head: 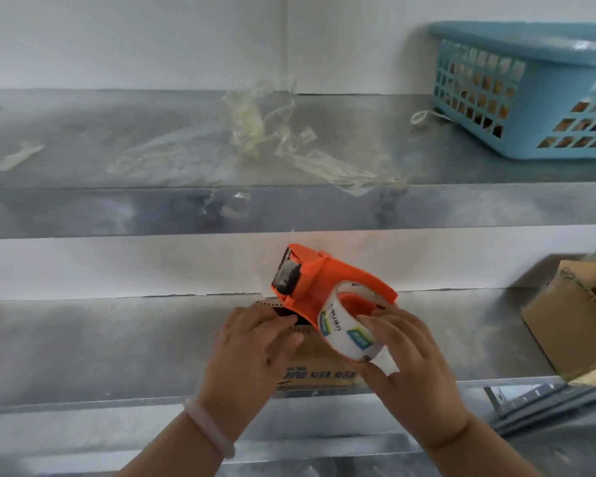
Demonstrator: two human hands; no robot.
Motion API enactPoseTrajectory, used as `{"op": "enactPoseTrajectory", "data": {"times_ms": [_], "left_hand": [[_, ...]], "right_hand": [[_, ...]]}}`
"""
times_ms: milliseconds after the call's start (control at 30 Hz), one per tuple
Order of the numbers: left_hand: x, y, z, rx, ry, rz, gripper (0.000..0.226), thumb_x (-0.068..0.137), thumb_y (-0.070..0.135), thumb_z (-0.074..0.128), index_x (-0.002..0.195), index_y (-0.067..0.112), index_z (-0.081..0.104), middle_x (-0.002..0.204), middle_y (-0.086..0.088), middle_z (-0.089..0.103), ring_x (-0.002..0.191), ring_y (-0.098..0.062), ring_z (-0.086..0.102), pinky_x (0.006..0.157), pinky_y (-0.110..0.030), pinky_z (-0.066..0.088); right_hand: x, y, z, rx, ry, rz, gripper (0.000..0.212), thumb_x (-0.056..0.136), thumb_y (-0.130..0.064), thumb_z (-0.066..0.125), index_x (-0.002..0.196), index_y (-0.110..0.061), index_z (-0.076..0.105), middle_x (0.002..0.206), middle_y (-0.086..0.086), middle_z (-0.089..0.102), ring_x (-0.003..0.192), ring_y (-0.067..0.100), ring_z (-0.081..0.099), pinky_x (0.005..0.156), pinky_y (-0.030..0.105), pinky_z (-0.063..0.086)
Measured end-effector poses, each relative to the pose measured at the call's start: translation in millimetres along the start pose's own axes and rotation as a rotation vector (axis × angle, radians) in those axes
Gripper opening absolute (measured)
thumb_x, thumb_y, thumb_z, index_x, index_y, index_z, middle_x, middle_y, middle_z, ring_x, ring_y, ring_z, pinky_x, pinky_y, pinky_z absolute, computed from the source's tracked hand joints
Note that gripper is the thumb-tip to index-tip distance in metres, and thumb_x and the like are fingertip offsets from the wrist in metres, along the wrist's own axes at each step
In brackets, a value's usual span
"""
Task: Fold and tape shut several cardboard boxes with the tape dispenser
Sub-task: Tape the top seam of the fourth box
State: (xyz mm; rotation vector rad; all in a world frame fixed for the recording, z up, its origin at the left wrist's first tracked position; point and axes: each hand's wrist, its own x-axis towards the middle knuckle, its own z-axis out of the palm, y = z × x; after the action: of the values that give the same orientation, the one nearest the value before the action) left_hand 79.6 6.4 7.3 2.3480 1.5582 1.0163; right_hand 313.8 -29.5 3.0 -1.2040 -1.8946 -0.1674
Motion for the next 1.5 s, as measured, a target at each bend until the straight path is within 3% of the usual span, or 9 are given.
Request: {"op": "enactPoseTrajectory", "data": {"times_ms": [200,467,633,767,967,1133,1300,1400,1500], "left_hand": [[3,56,-27,-0.991,-0.424,-0.56,0.046,0.086,0.055,0.05,0.104,0.019,0.073,0.097,0.001,0.076,0.092,-0.015,0.072,0.084,-0.031,0.056],[7,56,-26,-1.118,-0.305,-0.722,0.028,0.095,0.032,0.054,0.111,0.013,0.068,0.099,-0.009,0.075,0.094,-0.023,0.071,0.083,-0.034,0.057],[7,44,-27,-1.185,-0.324,-0.706,0.045,0.075,0.038,0.061,0.111,0.011,0.066,0.104,-0.01,0.074,0.1,-0.025,0.07,0.092,-0.04,0.054],[9,48,-23,-1.219,-0.408,-0.626,0.043,0.081,0.038,0.071,0.112,0.008,0.064,0.104,-0.011,0.074,0.099,-0.025,0.07,0.085,-0.034,0.057],[11,44,-16,-1.292,-0.514,-0.487,0.061,0.066,0.054,0.079,0.109,0.012,0.069,0.111,-0.014,0.072,0.105,-0.028,0.068,0.087,-0.033,0.055],[12,33,-11,-0.86,-0.348,-0.268,0.066,0.067,0.079,0.063,0.106,0.028,0.073,0.105,0.004,0.074,0.103,-0.016,0.067,0.092,-0.041,0.053],[11,-17,-8,0.035,-0.061,-0.122,0.062,0.086,0.062,0.043,0.135,0.025,0.055,0.131,0.014,0.053,0.128,-0.009,0.037,0.109,-0.034,0.032],[8,-34,4,0.078,-0.28,-0.199,0.048,0.09,0.05,0.056,0.134,0.032,0.055,0.137,0.022,0.046,0.141,-0.011,0.024,0.116,-0.031,0.015],[6,-36,12,-0.108,-0.242,-0.285,0.029,0.09,0.038,0.062,0.119,0.032,0.064,0.119,0.025,0.049,0.126,-0.007,0.04,0.112,-0.029,0.029]], "right_hand": [[5,-21,17,-0.033,0.082,-0.149,0.052,0.072,-0.01,0.082,0.117,-0.019,0.058,0.1,0.005,0.068,0.107,0.022,0.058,0.105,0.034,0.044],[4,-23,16,0.075,-0.025,-0.205,0.044,0.088,-0.03,0.071,0.129,-0.021,0.056,0.126,0.003,0.06,0.126,0.02,0.051,0.107,0.044,0.043],[21,-33,-8,0.392,0.18,0.391,0.036,0.097,-0.035,0.042,0.132,-0.034,0.05,0.138,-0.002,0.049,0.128,0.015,0.048,0.105,0.03,0.041],[49,-25,-20,1.042,-0.15,1.032,0.029,0.103,-0.028,0.044,0.13,-0.027,0.057,0.118,0.01,0.067,0.103,0.021,0.068,0.092,0.041,0.054],[43,-16,-25,1.568,-0.352,1.004,0.045,0.101,-0.029,0.046,0.139,-0.004,0.049,0.128,0.025,0.06,0.115,0.042,0.06,0.094,0.051,0.053],[45,-8,-32,1.67,-0.17,0.952,0.074,0.053,-0.031,0.096,0.121,-0.019,0.07,0.079,0.01,0.07,0.061,0.017,0.067,0.061,0.033,0.058],[52,2,-39,1.559,-0.238,0.933,0.079,0.046,-0.031,0.098,0.119,-0.024,0.071,0.092,0.013,0.073,0.072,0.02,0.072,0.063,0.03,0.059],[55,9,-31,1.44,-0.283,0.924,0.078,0.047,-0.036,0.098,0.119,-0.024,0.07,0.113,0.012,0.07,0.088,0.022,0.072,0.068,0.029,0.059],[59,13,-23,1.372,-0.327,0.909,0.076,0.059,-0.03,0.092,0.128,-0.022,0.063,0.129,0.01,0.064,0.103,0.024,0.069,0.074,0.03,0.058]]}}
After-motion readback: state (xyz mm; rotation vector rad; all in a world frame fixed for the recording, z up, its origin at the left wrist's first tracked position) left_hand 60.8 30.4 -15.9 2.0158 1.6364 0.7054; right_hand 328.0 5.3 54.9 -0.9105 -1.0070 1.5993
